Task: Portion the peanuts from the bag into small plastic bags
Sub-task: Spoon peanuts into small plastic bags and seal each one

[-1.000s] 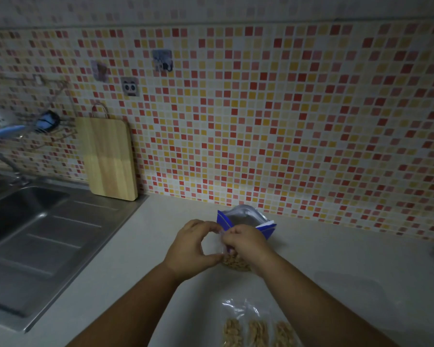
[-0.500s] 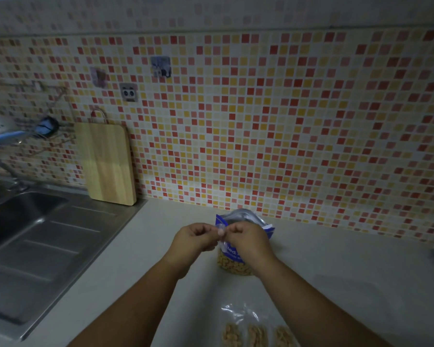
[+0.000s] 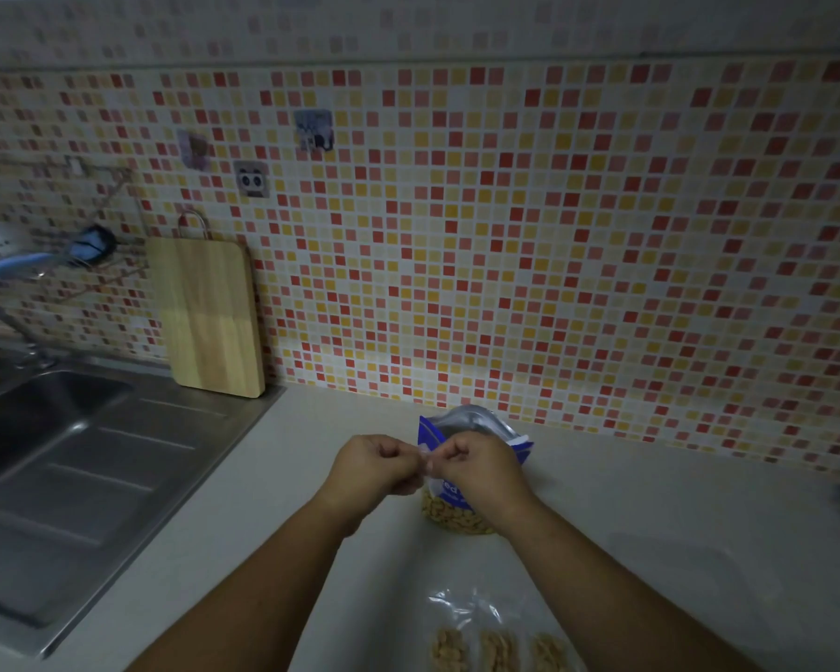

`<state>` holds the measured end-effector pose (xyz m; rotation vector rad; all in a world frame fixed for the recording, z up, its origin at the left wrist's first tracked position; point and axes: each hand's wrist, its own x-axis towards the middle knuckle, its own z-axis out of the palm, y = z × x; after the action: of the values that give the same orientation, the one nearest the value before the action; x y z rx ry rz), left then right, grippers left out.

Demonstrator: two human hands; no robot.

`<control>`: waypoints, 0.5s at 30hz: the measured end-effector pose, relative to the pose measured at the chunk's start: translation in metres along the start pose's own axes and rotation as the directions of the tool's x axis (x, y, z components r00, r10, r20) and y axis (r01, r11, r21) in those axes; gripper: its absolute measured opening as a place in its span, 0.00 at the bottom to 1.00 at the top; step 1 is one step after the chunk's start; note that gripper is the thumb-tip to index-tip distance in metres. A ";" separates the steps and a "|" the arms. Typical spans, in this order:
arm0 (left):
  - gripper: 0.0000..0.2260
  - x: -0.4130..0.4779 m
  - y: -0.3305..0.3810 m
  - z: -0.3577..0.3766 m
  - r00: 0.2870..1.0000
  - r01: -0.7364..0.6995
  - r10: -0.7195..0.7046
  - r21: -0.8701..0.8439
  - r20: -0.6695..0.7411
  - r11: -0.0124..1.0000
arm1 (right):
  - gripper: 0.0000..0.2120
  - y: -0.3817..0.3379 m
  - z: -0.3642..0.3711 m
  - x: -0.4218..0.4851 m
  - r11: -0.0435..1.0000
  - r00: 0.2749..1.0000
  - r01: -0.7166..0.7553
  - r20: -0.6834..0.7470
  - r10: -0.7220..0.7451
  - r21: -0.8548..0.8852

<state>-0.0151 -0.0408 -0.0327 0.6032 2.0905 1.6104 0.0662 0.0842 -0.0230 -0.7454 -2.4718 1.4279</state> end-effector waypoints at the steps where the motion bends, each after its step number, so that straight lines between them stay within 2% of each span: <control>1: 0.05 0.001 -0.002 0.000 0.999 -0.037 0.042 0.137 -0.027 0.990 | 0.06 0.000 0.001 0.001 0.998 1.000 -0.005 -0.019 0.004 -0.056; 3: 0.05 0.000 -0.004 0.002 0.986 -0.117 0.154 0.418 -0.058 0.901 | 0.08 0.000 0.002 0.003 0.975 0.998 -0.009 -0.056 -0.003 -0.224; 4: 0.04 -0.001 -0.004 0.004 0.977 -0.144 0.203 0.486 -0.069 0.862 | 0.10 0.000 0.004 0.003 0.959 0.998 -0.002 -0.058 -0.015 -0.283; 6: 0.02 -0.004 -0.001 0.006 0.965 -0.191 0.252 0.477 -0.068 0.858 | 0.12 -0.001 0.005 0.002 0.957 0.998 0.003 -0.052 -0.019 -0.291; 9: 0.14 -0.007 -0.002 0.009 0.959 -0.269 0.283 0.340 0.007 0.901 | 0.10 -0.002 0.002 0.002 0.984 0.997 -0.033 -0.077 0.020 -0.174; 11: 0.17 -0.007 -0.005 0.009 0.932 -0.352 0.358 0.372 0.056 0.859 | 0.10 -0.003 0.000 0.003 0.993 0.997 -0.040 -0.069 0.032 -0.107; 15: 0.27 -0.004 -0.012 0.007 0.879 -0.451 0.459 0.537 0.128 0.713 | 0.10 -0.005 -0.002 0.006 0.996 0.997 -0.055 -0.054 0.052 -0.064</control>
<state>-0.0088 -0.0407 -0.0456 1.4072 2.5739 1.1873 0.0599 0.0868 -0.0177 -0.8573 -2.4873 1.3326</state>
